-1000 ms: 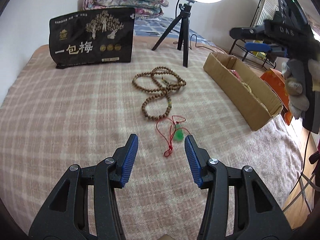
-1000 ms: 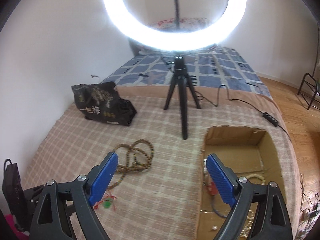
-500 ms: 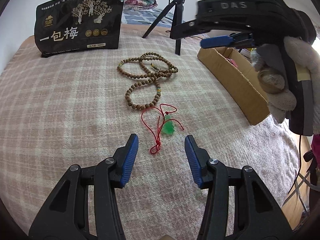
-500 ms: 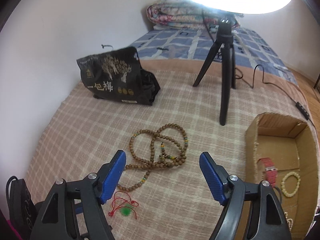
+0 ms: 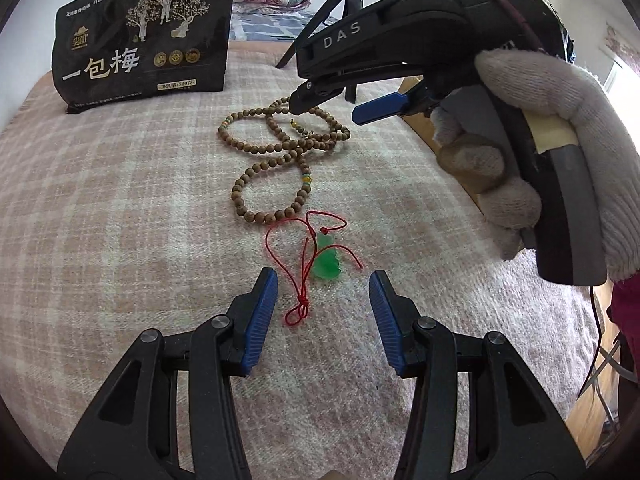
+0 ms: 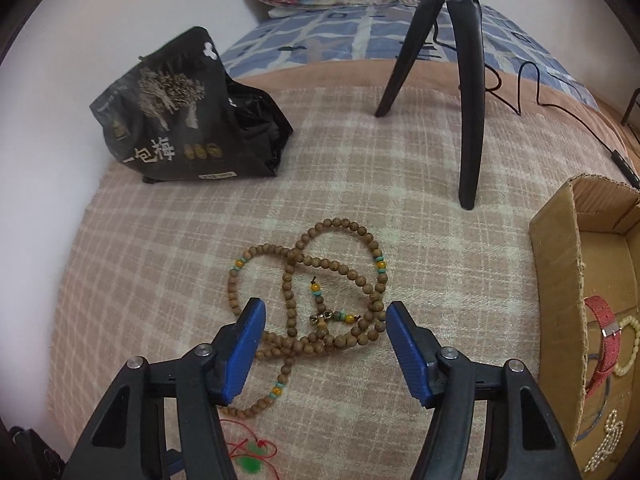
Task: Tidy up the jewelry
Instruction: 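Grasp the green pendant's red string with the left tool while the right tool grasps the wooden beads, then lift the wooden beads and green pendant with both tools and carry them over the box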
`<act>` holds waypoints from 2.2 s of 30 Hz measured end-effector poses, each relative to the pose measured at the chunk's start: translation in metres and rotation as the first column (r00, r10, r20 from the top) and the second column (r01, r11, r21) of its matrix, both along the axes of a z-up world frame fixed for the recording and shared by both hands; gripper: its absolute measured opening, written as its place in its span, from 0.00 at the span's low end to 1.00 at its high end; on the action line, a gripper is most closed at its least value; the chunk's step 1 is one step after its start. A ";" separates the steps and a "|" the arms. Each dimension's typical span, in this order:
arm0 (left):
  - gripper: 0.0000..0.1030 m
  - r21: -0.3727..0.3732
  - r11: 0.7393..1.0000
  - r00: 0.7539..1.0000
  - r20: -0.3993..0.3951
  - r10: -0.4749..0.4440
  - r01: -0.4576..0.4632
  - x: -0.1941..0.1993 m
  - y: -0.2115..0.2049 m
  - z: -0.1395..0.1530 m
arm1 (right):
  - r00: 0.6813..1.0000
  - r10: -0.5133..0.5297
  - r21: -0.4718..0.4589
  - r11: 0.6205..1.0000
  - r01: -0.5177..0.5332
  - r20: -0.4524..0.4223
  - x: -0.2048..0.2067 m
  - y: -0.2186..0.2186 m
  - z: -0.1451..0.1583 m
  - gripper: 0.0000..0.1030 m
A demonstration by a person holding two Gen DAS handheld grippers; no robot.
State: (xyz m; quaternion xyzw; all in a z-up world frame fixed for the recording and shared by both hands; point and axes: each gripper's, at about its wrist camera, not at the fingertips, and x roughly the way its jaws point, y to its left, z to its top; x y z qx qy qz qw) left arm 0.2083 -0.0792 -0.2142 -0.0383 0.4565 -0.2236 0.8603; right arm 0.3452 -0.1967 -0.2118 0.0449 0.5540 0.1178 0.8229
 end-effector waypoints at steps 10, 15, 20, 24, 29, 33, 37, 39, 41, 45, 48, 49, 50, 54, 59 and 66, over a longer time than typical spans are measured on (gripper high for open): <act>0.41 0.005 1.000 1.000 -0.003 -0.004 0.004 0.007 -0.007 -0.005 | 0.991 -0.074 0.129 0.988 0.089 -0.115 0.013 -0.014 -0.025 0.65; 0.41 0.018 1.000 1.000 0.006 -0.005 0.005 0.011 -0.012 -0.006 | 0.992 -0.063 0.130 0.989 0.077 -0.105 0.014 -0.006 -0.027 0.67; 0.41 0.037 0.999 1.000 0.017 -0.002 0.001 0.011 -0.020 -0.009 | 0.996 -0.034 0.060 0.997 0.039 -0.088 0.017 0.010 -0.029 0.67; 0.32 0.066 0.998 1.000 0.027 0.003 -0.005 0.014 -0.028 -0.013 | 0.998 0.001 -0.031 1.000 -0.003 -0.069 0.019 0.023 -0.032 0.66; 0.23 0.089 0.996 0.999 0.041 0.011 -0.015 0.018 -0.034 -0.017 | 0.997 0.054 -0.150 0.987 -0.061 -0.048 0.021 0.043 -0.036 0.64; 0.15 0.084 0.996 0.999 0.043 0.020 -0.024 0.018 -0.033 -0.018 | 0.996 0.090 -0.187 0.978 -0.093 -0.028 0.021 0.049 -0.036 0.56; 0.15 0.085 0.996 0.998 0.051 0.022 -0.027 0.014 -0.028 -0.016 | 0.993 0.122 -0.199 0.973 -0.120 -0.006 0.017 0.044 -0.035 0.35; 0.15 0.079 0.996 0.998 0.050 0.028 -0.032 0.012 -0.026 -0.016 | 0.991 0.133 -0.185 0.974 -0.131 -0.001 0.017 0.039 -0.034 0.26; 0.15 0.071 0.997 0.998 0.046 0.032 -0.035 0.008 -0.021 -0.016 | 0.991 0.133 -0.181 0.975 -0.129 0.009 0.016 0.031 -0.033 0.11; 0.14 0.057 0.997 0.998 0.039 0.047 -0.049 0.004 -0.011 -0.013 | 0.992 0.127 -0.147 0.982 -0.122 0.022 0.010 0.021 -0.030 0.09; 0.14 0.049 0.997 0.998 0.034 0.061 -0.062 -0.001 -0.003 -0.010 | 0.995 0.098 -0.091 0.991 -0.095 0.025 0.004 0.009 -0.024 0.08; 0.14 0.049 0.997 0.997 0.034 0.065 -0.066 -0.002 -0.001 -0.010 | 0.995 0.093 -0.077 0.993 -0.091 0.028 0.002 0.006 -0.022 0.08; 0.14 0.050 0.996 0.997 0.033 0.067 -0.069 -0.001 0.002 -0.009 | 0.995 0.091 -0.071 0.993 -0.089 0.032 0.001 0.005 -0.019 0.05; 0.14 0.055 0.995 0.996 0.039 0.081 -0.083 0.005 0.008 -0.009 | 0.995 0.085 -0.046 0.996 -0.082 0.055 -0.009 0.002 -0.006 0.04; 0.14 0.055 0.994 0.994 0.054 0.095 -0.098 -0.003 0.013 0.002 | 0.993 0.082 -0.016 0.997 -0.081 0.089 -0.024 0.000 0.015 0.04; 0.14 0.057 0.993 0.991 0.084 0.101 -0.106 -0.020 0.016 0.024 | 0.988 0.083 0.009 0.996 -0.085 0.132 -0.038 0.000 0.040 0.04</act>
